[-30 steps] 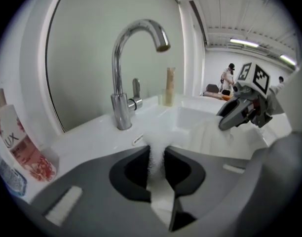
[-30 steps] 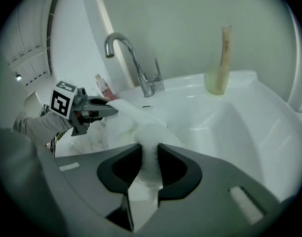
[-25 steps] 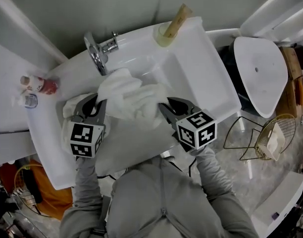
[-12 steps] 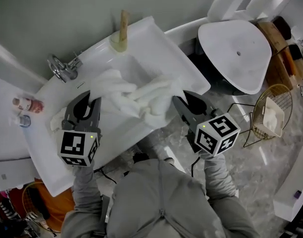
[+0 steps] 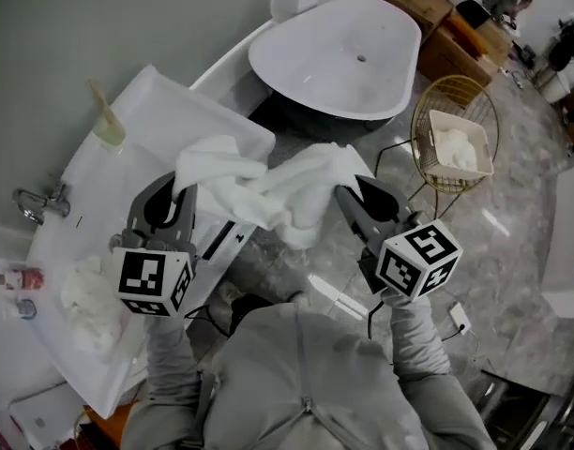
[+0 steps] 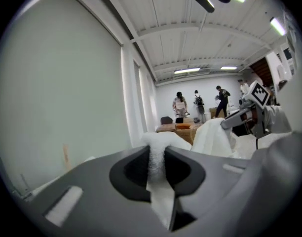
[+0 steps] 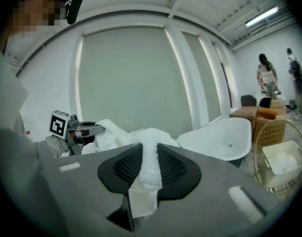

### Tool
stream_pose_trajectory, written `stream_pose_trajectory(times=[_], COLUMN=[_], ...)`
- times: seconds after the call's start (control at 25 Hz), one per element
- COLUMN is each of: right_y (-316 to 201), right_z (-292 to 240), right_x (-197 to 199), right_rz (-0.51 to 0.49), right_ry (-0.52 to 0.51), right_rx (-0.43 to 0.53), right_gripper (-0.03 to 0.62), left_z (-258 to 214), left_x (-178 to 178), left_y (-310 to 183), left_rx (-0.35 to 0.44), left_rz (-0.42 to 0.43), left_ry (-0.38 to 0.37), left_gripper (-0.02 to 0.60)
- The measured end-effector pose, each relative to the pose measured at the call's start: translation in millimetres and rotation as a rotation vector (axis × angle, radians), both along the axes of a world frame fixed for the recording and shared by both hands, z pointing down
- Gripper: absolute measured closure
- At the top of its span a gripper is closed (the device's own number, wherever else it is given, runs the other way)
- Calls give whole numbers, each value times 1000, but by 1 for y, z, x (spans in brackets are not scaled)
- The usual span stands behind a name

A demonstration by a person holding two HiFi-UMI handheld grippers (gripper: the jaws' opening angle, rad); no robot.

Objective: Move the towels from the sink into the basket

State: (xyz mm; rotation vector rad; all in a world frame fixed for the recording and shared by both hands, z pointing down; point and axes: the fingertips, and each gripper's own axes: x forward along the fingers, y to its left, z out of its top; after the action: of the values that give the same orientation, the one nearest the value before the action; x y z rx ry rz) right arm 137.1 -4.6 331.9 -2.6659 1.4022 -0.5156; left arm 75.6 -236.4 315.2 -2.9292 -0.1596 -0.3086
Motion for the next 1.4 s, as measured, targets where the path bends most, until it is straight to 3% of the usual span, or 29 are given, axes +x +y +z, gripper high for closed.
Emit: stream_pose_trajectory(times=[0.2,0.52,0.68,1.0,1.4], right_y=[116,302,370,473,555], right_z=[1,7,9,6,17], right_x=[7,35,58,127,225], right_rz=[248,583,718,884,955], right_ry=[-10,-20,-22,-33,-29], right_rx=[14,15,-13,-47,-81], right_gripper=[513,513,514,514,514], left_z=[-1,9,20,18,38], left_x=[61,167,217,307,399], left_y=[104,300,379,507,608], left_rx=[7,20,7,-3,-18], left_rz=[237,566,706,898,983], left_ry=[0,-17,-27,-29,-69], left_gripper=[482,482,482,482,482])
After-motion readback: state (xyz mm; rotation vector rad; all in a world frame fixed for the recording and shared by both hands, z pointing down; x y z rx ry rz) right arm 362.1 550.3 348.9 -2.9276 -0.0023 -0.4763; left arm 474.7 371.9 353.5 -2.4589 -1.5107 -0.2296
